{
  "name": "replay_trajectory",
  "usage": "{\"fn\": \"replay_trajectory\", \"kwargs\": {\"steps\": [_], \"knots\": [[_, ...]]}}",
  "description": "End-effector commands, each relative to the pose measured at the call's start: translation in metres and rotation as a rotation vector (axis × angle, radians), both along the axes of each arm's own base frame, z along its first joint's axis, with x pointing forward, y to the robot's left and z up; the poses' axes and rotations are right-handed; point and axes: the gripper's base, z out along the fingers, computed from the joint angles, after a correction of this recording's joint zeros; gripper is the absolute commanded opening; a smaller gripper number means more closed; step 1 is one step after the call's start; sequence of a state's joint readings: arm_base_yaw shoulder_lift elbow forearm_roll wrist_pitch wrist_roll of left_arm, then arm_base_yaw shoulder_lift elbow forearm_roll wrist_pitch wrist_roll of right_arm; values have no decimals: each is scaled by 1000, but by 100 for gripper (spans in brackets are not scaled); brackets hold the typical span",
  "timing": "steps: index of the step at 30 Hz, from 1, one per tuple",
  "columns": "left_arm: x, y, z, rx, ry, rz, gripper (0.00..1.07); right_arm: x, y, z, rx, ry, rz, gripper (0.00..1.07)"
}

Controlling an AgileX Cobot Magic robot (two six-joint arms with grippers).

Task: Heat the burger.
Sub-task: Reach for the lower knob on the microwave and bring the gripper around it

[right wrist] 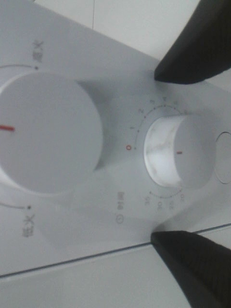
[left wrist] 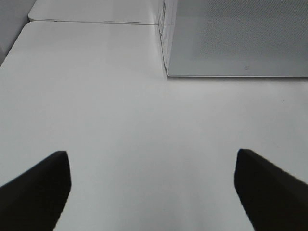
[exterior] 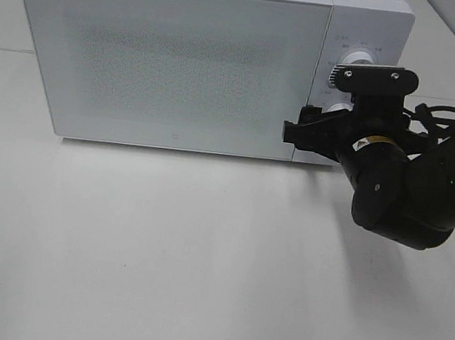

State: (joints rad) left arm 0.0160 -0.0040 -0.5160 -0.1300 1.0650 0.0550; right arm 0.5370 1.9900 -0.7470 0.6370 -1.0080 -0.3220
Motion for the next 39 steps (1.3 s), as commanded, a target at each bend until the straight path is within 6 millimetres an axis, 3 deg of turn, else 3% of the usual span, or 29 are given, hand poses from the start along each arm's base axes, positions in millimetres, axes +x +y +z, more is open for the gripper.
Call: {"fn": "replay_trajectory", "kwargs": {"steps": [1,9,11,12,13,14,16,19,23,28,30,31,33,34,35,36,38,39], "knots": [[-2,0,-1,-1,-9,2,84,6,0,7,4,-44,7,76],[-2,0,-1,-1,-9,2,84,6,1,7,-2,-51,23,57],[-2,0,-1,-1,-9,2,84,6,3,8,-8,-55,41,37],[-2,0,-1,-1,-9,2,84,6,3,8,-8,-55,41,37],[-2,0,-1,-1,-9,2,84,6,4,8,-12,-57,50,24],[-2,0,-1,-1,-9,2,84,6,4,8,-12,-57,50,24],[-2,0,-1,-1,-9,2,84,6,4,8,-12,-57,50,10],[-2,0,-1,-1,-9,2,84,6,4,8,-12,-62,50,2],[-2,0,-1,-1,-9,2,84,7,3,9,-5,-65,47,0],[-2,0,-1,-1,-9,2,84,7,3,9,154,-57,1,0],[-2,0,-1,-1,-9,2,84,7,4,9,339,-49,-49,0],[-2,0,-1,-1,-9,2,84,7,4,9,339,-49,-49,0],[-2,0,-1,-1,-9,2,84,6,7,9,562,-35,-77,0],[-2,0,-1,-1,-9,2,84,6,7,9,562,-35,-77,0],[-2,0,-1,-1,-9,2,84,6,10,10,732,-25,-93,0],[-2,0,-1,-1,-9,2,84,6,10,10,732,-25,-93,0],[-2,0,-1,-1,-9,2,84,7,12,14,976,-23,-118,1],[-2,0,-1,-1,-9,2,84,7,12,14,976,-23,-118,1]]}}
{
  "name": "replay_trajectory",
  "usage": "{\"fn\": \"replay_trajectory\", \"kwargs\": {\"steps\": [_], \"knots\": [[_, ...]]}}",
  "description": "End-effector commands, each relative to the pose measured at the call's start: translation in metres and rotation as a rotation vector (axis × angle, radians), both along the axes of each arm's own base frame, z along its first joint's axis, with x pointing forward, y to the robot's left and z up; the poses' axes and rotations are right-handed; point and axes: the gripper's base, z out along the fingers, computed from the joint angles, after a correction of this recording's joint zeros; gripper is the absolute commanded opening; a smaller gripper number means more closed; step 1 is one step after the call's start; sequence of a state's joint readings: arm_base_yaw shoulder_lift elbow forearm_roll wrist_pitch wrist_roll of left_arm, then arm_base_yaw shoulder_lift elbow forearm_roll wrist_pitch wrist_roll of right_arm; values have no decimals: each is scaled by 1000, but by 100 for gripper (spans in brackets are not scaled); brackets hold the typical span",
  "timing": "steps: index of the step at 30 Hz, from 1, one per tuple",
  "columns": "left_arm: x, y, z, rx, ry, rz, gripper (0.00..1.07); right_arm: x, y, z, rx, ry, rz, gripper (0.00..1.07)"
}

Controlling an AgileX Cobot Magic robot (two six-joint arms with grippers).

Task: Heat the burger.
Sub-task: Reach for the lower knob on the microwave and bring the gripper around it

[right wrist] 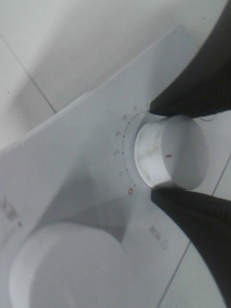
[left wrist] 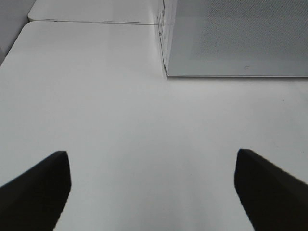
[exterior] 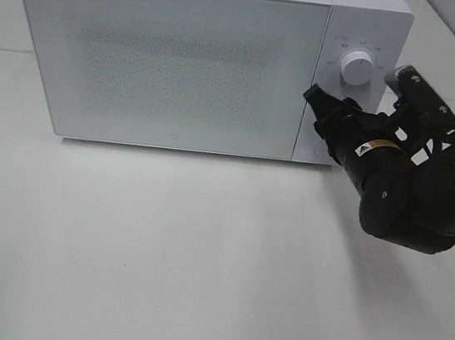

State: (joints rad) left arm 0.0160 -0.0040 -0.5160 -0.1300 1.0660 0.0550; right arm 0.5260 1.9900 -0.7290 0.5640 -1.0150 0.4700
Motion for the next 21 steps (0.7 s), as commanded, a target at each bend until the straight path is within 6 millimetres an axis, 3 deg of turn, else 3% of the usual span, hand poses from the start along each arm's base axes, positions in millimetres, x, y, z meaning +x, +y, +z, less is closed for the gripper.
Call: {"fn": "replay_trajectory", "kwargs": {"steps": [1,3,4,7,21], "knots": [[-2,0,-1,-1,-10,2,84,9,13,19,424,-107,3,1],[-2,0,-1,-1,-10,2,84,9,13,20,526,-110,-17,1],[-2,0,-1,-1,-10,2,84,10,13,25,700,-133,-41,1],[-2,0,-1,-1,-10,2,84,10,12,30,825,-171,-53,1],[-2,0,-1,-1,-10,2,84,11,12,33,862,-203,-52,3]]}}
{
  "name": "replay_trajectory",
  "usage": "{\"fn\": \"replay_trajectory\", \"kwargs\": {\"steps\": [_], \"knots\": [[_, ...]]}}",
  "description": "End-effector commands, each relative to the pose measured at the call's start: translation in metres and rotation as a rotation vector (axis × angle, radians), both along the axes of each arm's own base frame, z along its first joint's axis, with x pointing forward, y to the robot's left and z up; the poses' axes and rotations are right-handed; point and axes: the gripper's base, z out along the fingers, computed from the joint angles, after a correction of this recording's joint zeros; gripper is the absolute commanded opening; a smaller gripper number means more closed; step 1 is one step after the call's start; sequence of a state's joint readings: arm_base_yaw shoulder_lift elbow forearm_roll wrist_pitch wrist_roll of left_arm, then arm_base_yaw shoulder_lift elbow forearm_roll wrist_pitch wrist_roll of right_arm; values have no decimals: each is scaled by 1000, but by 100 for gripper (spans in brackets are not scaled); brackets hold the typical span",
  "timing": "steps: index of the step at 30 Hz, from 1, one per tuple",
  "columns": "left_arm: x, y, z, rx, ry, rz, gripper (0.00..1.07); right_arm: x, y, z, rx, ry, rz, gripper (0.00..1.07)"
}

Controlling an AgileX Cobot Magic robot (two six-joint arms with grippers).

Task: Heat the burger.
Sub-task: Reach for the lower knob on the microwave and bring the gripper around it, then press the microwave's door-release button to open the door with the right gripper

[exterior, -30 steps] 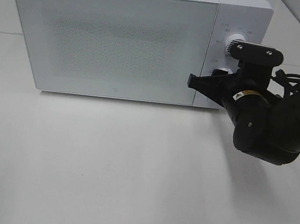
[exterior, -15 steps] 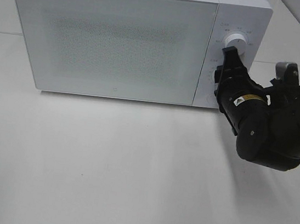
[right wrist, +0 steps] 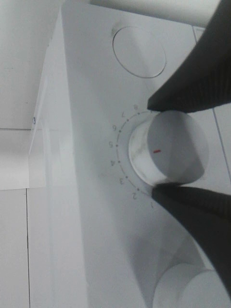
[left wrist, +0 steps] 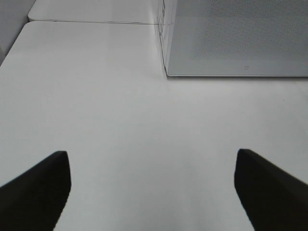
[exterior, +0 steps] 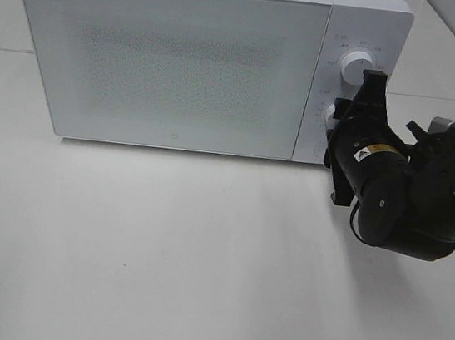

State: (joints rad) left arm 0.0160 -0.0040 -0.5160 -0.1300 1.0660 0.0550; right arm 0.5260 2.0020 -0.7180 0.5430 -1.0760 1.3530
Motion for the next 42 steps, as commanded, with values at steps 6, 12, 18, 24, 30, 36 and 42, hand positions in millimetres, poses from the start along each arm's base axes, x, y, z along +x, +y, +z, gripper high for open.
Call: {"fn": "replay_trajectory", "kwargs": {"steps": [6,12,18,24,30,36,42], "knots": [[-2,0,-1,-1,-10,2,84,11,12,34,13,-268,74,4],[-2,0,-1,-1,-10,2,84,11,12,35,-3,-288,73,8],[-2,0,-1,-1,-10,2,84,11,10,35,-44,-292,66,19],[-2,0,-1,-1,-10,2,84,12,8,35,-48,-295,34,41],[-2,0,-1,-1,-10,2,84,7,2,39,-108,-364,5,50],[-2,0,-1,-1,-10,2,84,2,-2,37,-163,-379,-1,62],[-2,0,-1,-1,-10,2,84,-8,-6,29,-186,-342,23,72]]}}
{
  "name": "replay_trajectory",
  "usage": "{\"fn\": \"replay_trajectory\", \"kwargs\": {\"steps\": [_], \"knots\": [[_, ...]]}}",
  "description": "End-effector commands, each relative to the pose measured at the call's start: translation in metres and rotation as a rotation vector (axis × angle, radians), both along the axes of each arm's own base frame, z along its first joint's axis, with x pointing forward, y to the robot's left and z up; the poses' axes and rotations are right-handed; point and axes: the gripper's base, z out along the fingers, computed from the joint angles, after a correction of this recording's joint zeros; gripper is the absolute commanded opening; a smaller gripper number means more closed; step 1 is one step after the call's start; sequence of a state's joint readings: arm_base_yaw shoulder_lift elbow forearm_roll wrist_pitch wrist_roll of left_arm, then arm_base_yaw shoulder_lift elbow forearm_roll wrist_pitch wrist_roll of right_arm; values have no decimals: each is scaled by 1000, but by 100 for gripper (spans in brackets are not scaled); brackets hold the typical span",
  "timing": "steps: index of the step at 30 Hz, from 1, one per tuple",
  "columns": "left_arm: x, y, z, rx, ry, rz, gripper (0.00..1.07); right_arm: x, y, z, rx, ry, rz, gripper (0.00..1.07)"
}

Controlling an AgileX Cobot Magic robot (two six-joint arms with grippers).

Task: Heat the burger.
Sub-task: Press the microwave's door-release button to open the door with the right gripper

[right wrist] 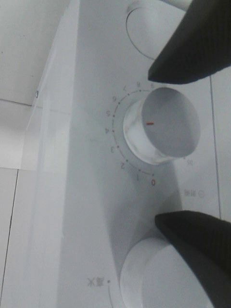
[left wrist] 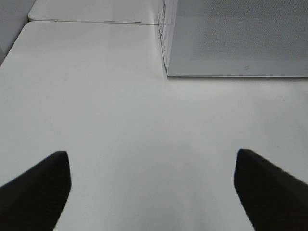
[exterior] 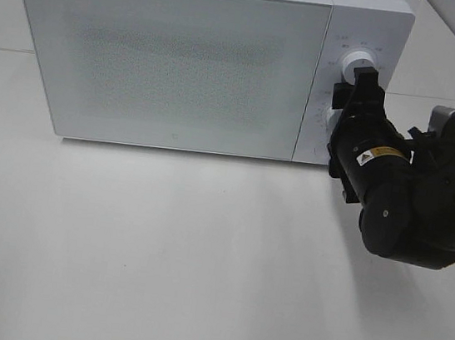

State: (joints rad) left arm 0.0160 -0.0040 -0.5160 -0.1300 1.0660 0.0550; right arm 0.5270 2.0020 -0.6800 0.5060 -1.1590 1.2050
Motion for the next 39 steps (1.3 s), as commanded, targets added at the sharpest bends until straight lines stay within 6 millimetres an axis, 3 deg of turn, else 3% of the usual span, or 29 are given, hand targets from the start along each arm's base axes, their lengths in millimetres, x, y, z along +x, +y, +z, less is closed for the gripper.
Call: {"fn": "replay_trajectory", "kwargs": {"steps": [1,18,26,29,39], "knots": [[-2,0,-1,-1,-10,2,84,-6,-3,27,-17,-270,13,72],[-2,0,-1,-1,-10,2,84,-41,-5,24,-84,-133,215,72],[-2,0,-1,-1,-10,2,84,-52,-6,63,-262,-100,297,71],[-2,0,-1,-1,-10,2,84,-53,-7,67,-286,-94,306,71],[-2,0,-1,-1,-10,2,84,-75,-19,101,-716,-75,438,71]]}}
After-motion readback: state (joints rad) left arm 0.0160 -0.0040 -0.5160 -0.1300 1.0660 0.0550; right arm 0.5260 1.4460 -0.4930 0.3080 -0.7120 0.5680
